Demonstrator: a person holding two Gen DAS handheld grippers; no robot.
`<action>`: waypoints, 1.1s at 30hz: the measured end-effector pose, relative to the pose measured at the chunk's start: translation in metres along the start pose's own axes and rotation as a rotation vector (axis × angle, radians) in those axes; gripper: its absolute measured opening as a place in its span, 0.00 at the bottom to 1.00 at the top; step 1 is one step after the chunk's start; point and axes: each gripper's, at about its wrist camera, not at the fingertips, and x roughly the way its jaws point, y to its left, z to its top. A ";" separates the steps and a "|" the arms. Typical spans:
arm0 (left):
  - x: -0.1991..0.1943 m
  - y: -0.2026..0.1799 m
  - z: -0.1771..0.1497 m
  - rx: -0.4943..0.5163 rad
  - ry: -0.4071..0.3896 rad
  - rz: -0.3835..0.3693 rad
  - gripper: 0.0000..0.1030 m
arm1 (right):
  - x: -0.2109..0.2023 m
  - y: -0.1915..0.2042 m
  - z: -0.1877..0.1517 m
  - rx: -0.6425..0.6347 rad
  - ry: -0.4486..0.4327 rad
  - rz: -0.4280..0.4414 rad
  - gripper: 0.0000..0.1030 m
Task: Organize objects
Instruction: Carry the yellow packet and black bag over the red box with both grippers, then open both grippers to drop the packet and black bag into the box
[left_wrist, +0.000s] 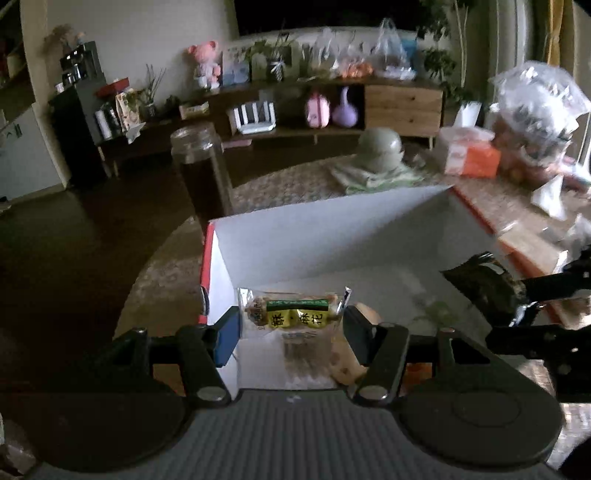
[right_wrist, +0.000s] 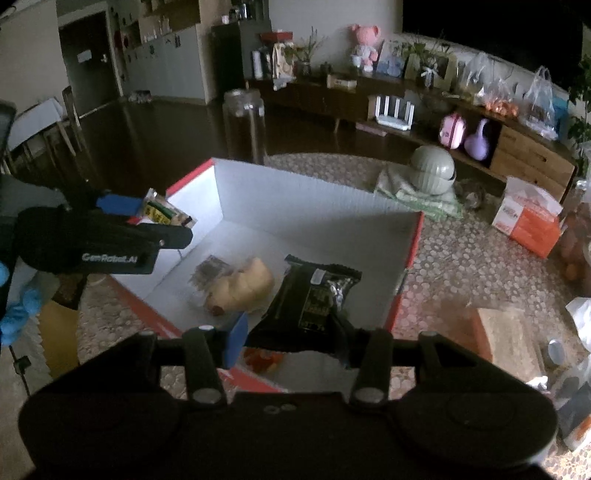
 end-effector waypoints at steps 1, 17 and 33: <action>0.007 0.001 0.002 0.010 0.011 0.009 0.57 | 0.005 -0.001 0.003 0.004 0.009 -0.003 0.47; 0.072 -0.012 0.014 0.134 0.200 0.035 0.57 | 0.066 0.005 0.014 -0.038 0.156 -0.030 0.47; 0.082 -0.024 0.007 0.244 0.288 0.031 0.64 | 0.077 0.004 0.020 -0.025 0.201 -0.012 0.48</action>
